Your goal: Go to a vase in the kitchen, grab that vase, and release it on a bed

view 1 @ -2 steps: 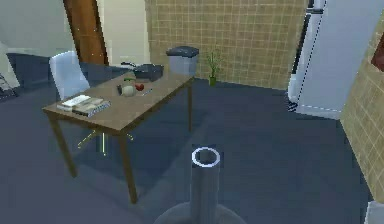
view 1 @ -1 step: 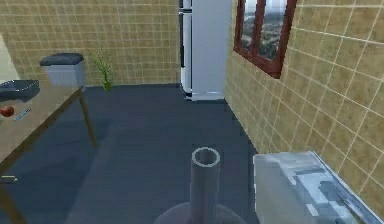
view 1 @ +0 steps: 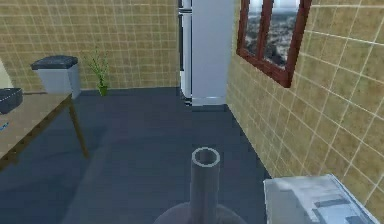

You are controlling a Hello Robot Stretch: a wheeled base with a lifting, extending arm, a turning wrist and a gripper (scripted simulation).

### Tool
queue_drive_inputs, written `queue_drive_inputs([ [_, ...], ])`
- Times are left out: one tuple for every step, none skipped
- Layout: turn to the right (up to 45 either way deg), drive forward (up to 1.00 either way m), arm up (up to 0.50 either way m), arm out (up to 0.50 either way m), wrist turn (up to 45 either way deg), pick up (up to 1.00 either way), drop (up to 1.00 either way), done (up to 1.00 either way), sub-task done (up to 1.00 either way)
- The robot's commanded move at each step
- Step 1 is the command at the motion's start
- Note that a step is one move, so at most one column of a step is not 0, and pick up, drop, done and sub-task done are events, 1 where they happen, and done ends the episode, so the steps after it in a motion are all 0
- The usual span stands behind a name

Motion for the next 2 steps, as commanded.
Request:
queue_drive_inputs([
  [-45.0,0.00,0.00,0.00,0.0,0.00,0.00,0.00,0.00],
  [-45.0,0.00,0.00,0.00,0.0,0.00,0.00,0.00,0.00],
])
